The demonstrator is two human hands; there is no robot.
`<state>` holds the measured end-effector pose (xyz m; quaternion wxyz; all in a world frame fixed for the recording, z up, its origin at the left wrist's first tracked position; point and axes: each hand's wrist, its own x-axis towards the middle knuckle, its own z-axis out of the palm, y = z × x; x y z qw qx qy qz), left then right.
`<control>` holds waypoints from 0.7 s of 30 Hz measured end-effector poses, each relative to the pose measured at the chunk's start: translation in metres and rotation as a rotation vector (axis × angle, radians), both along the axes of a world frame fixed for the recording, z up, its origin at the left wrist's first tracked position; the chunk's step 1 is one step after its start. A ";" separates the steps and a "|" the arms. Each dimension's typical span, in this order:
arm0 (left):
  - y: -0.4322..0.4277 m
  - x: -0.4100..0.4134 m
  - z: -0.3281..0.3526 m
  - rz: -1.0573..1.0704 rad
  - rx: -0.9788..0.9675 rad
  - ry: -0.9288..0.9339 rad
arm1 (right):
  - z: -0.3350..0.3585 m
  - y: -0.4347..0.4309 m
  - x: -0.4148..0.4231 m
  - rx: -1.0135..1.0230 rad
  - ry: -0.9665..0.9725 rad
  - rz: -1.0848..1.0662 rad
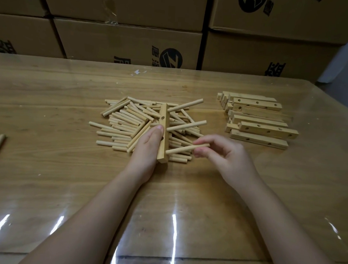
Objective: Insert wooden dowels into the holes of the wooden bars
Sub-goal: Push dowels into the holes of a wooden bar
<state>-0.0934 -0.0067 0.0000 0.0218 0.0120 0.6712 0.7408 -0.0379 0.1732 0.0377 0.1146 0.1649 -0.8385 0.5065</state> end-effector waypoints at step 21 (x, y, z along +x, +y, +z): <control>-0.004 -0.001 0.005 -0.140 0.377 0.014 | -0.017 -0.032 -0.007 -0.488 -0.296 -0.065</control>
